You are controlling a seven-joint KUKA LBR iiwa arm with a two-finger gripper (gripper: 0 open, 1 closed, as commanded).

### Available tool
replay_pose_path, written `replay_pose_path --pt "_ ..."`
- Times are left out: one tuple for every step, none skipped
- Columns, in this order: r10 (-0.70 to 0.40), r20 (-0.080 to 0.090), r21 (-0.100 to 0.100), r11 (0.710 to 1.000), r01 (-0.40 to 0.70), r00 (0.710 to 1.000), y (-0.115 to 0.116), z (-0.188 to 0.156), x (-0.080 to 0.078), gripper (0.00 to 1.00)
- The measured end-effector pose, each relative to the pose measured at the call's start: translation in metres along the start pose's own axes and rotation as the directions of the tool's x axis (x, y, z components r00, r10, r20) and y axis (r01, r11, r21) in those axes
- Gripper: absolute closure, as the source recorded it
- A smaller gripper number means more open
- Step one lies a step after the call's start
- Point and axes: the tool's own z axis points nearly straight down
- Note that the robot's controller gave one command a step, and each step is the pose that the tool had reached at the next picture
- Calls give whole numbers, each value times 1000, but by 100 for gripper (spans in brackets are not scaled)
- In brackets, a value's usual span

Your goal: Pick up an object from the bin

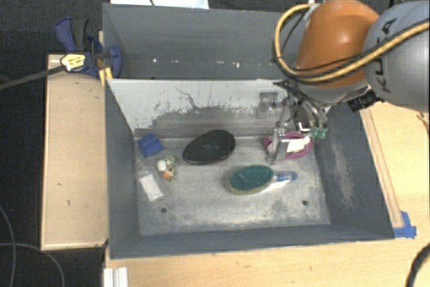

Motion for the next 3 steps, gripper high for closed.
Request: replay_pose_path --pt "-332 -7 -3 943 332 943 -8 130 33 0" --pt "-329 0 0 944 329 944 -9 126 31 100" --pt "-345 13 5 939 345 939 -5 11 40 100"
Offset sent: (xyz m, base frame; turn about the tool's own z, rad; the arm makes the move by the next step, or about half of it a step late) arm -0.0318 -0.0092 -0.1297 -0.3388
